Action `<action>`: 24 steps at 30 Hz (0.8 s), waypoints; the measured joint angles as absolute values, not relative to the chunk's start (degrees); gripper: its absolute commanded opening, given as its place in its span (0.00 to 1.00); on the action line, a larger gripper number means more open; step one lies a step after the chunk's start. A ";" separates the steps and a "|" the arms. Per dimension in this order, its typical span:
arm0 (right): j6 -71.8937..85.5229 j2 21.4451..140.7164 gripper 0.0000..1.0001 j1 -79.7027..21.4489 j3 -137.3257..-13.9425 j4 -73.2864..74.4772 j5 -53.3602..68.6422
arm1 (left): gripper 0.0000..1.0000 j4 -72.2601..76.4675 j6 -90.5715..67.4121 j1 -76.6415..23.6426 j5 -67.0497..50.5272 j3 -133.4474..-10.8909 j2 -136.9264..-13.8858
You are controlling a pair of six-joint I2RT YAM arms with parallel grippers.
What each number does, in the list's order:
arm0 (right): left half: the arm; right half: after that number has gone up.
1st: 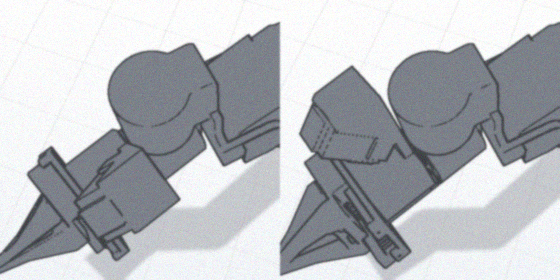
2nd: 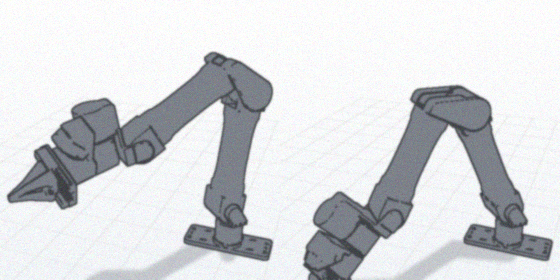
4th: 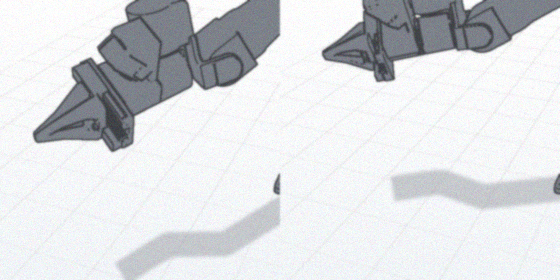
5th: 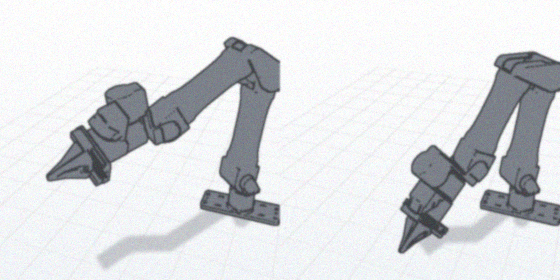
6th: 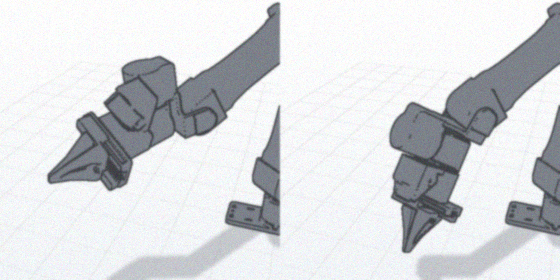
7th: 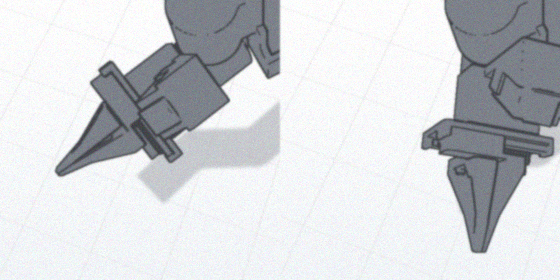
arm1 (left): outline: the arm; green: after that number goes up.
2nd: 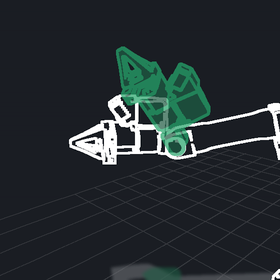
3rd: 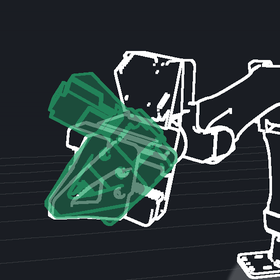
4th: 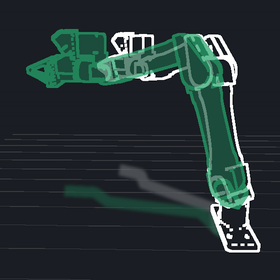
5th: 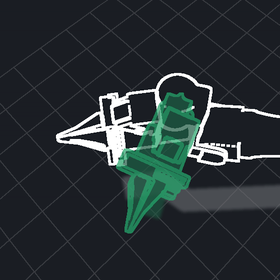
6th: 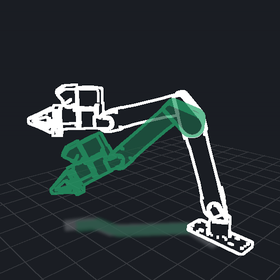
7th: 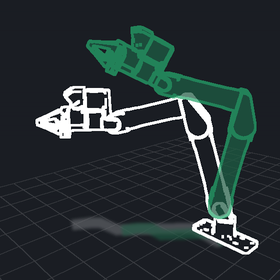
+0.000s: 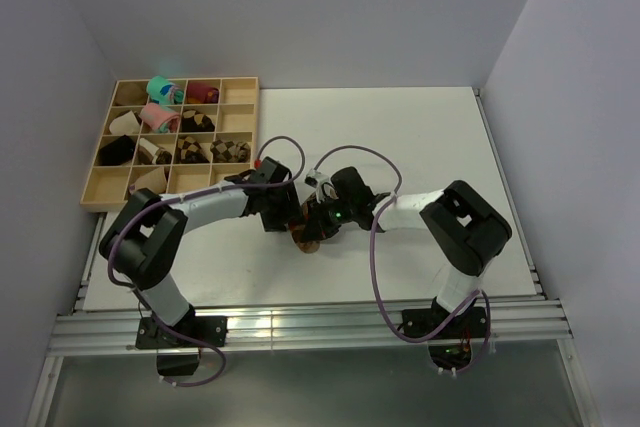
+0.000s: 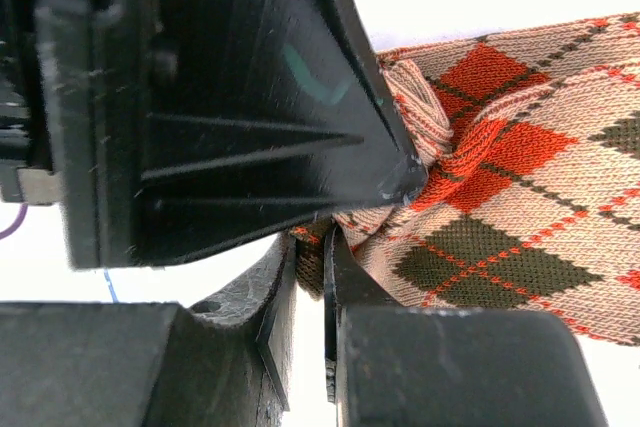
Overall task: Roll the socks
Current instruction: Roll the sock at the center of the board.
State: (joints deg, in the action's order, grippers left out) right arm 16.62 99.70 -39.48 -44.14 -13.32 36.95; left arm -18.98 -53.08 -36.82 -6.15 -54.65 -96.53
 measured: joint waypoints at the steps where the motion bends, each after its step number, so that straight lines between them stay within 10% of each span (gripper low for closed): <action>1: 16.56 99.70 0.00 -39.46 -44.25 -13.15 36.93 | 0.63 -19.05 -53.04 -36.84 -5.93 -54.78 -96.73; 8: 15.94 99.66 0.00 -39.46 -44.71 -12.08 36.67 | 0.48 -20.12 -53.58 -36.91 -4.23 -55.53 -97.73; 15: 15.59 98.52 0.02 -39.48 -44.71 -11.00 34.72 | 0.01 -20.84 -55.05 -37.12 -3.38 -56.84 -98.65; 24: 14.92 90.67 0.51 -40.56 -43.88 -5.26 24.43 | 0.01 -23.20 -54.70 -37.21 -3.42 -59.99 -100.60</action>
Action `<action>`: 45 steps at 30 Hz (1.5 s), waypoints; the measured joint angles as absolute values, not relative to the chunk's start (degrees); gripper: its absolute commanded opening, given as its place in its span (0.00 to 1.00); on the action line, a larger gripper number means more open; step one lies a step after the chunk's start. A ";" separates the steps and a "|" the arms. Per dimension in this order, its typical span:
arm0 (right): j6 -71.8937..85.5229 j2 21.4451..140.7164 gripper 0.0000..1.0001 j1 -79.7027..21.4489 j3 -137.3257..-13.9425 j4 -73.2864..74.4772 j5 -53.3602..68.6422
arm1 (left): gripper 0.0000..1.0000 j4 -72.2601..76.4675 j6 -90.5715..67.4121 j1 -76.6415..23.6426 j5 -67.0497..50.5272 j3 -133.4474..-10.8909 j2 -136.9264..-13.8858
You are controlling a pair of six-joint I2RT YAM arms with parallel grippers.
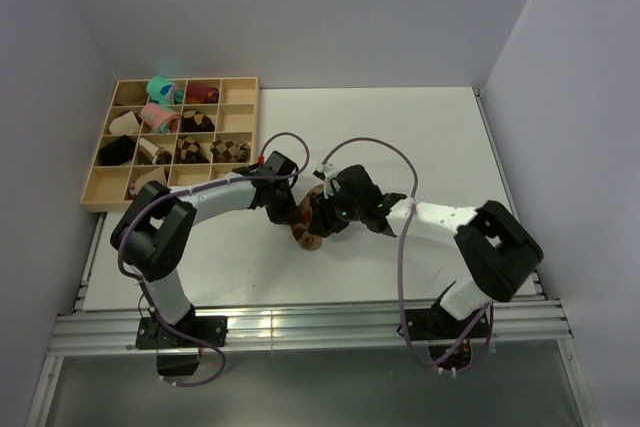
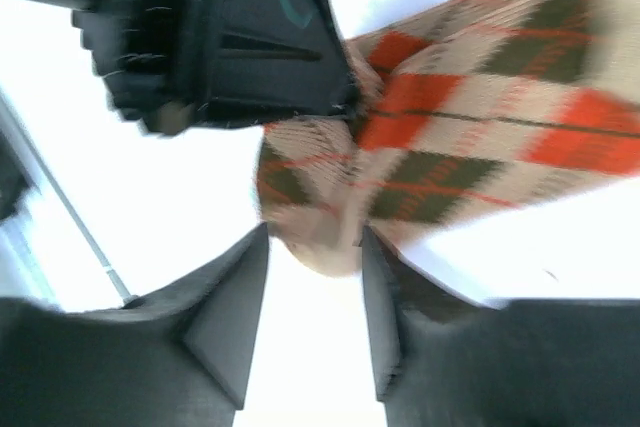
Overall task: Roll the socks
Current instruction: Roll the sock at the center of the board.
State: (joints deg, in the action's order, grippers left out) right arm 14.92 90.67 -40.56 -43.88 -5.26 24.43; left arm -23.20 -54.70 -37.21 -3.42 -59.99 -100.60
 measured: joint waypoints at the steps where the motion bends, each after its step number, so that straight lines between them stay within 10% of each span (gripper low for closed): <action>1: 14.24 88.14 0.58 -41.17 -43.53 -3.88 21.67 | 0.01 -23.92 -54.50 -37.19 -3.51 -60.64 -101.01; 9: 7.07 76.90 0.61 -55.05 -44.38 -1.06 -1.39 | 0.01 -29.26 -51.13 -36.03 -6.68 -65.67 -104.55; 33: -7.16 101.43 0.61 -71.88 -54.13 1.30 -32.03 | 0.01 -36.40 -42.50 -33.87 -13.06 -72.60 -109.78; 41: -7.11 104.16 0.02 -72.03 -54.11 1.58 -34.81 | 0.07 -36.69 -41.23 -33.71 -13.63 -72.88 -110.00; 45: -4.93 103.26 0.00 -71.31 -53.54 1.28 -32.40 | 0.27 -36.03 -41.25 -33.47 -13.76 -72.18 -109.54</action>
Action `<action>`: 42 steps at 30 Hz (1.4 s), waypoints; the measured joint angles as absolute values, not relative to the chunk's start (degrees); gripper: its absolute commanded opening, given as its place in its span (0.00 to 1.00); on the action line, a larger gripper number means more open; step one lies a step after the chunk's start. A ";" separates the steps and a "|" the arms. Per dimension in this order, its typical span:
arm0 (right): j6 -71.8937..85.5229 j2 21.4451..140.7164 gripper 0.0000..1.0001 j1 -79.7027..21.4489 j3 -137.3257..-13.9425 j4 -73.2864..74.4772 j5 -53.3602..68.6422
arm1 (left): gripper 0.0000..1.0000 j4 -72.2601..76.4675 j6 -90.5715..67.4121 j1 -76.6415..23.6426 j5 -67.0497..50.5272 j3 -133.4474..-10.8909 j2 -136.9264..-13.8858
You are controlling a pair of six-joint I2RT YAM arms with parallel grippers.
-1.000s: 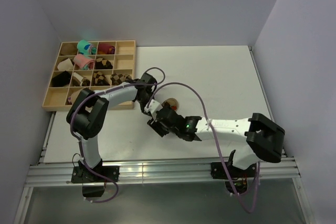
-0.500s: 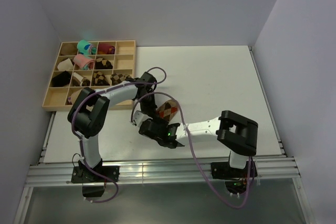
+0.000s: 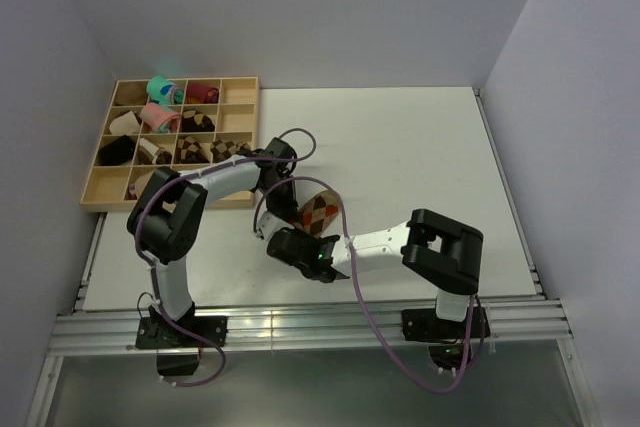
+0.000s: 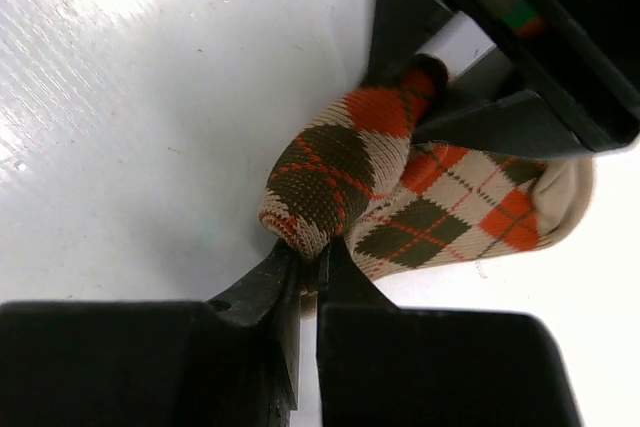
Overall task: Roll the socks
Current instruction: Roll the sock at the center of the board.
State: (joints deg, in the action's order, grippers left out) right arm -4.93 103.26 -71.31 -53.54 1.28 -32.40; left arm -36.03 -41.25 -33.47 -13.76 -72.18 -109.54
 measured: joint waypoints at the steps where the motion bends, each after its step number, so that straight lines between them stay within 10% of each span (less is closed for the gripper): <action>1: -4.12 102.67 0.00 -70.81 -53.15 1.17 -31.29 | 0.30 -35.48 -41.41 -33.23 -13.80 -71.48 -109.08; 12: 6.37 94.61 0.00 -56.95 -46.52 -5.10 -6.24 | 0.79 -29.87 -46.65 -29.74 -11.51 -62.28 -98.17; 42: 25.65 106.74 0.00 -32.25 -40.99 -29.43 44.14 | 0.74 -5.74 -60.95 -30.20 -14.09 -44.95 -91.81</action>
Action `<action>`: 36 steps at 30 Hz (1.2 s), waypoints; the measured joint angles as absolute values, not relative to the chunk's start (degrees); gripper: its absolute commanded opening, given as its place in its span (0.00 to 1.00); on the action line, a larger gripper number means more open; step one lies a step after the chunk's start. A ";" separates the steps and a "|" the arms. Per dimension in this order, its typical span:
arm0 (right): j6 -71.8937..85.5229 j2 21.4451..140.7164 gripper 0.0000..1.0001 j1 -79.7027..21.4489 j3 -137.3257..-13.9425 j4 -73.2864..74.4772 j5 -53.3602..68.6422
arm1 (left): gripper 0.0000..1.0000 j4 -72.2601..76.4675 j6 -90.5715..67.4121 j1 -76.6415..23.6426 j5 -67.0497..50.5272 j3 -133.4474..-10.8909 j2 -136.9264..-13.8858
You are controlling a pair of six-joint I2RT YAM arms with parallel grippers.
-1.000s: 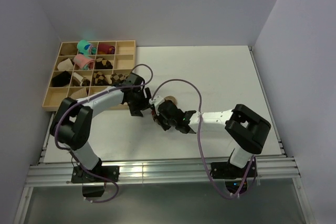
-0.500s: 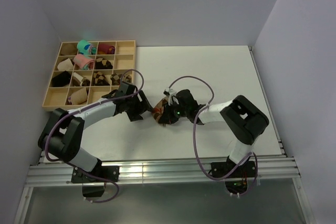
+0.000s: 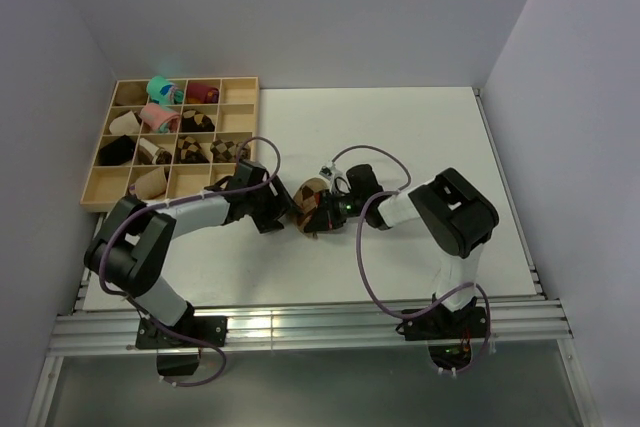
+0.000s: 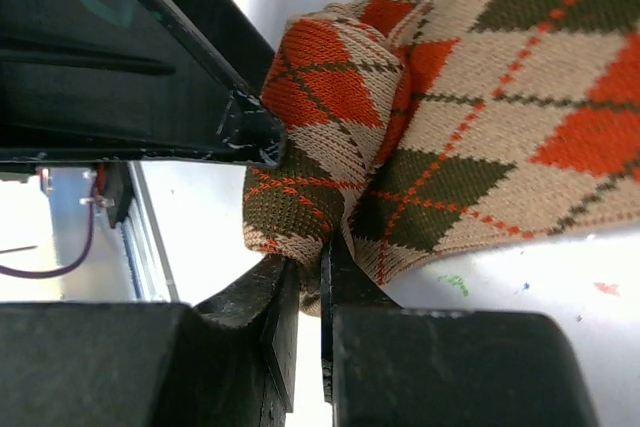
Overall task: Roll the socks
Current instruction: Roll the sock at the center of the board.
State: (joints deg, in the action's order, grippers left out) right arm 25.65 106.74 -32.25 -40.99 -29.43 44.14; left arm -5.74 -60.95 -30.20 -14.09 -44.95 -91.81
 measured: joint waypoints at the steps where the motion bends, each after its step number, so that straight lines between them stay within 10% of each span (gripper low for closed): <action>1: 25.89 107.20 0.00 -31.97 -41.36 -29.45 44.73 | 0.73 -5.23 -61.25 -30.20 -14.06 -44.95 -92.38; 13: 27.22 110.96 0.02 -30.41 -46.96 -24.60 48.47 | 0.50 0.30 -62.30 -30.20 -13.63 -44.95 -95.24; 20: 27.62 111.50 0.18 -30.35 -48.47 -21.87 48.90 | 0.01 2.57 -62.70 -30.20 -13.98 -44.97 -96.27; 26: 26.76 108.40 0.44 -30.48 -48.56 -17.28 45.54 | 0.01 3.22 -62.70 -30.04 -14.68 -44.99 -96.40; 36: 17.17 87.99 0.56 -36.18 -48.51 -6.33 22.04 | 0.01 0.67 -61.49 -28.51 -18.24 -46.85 -97.78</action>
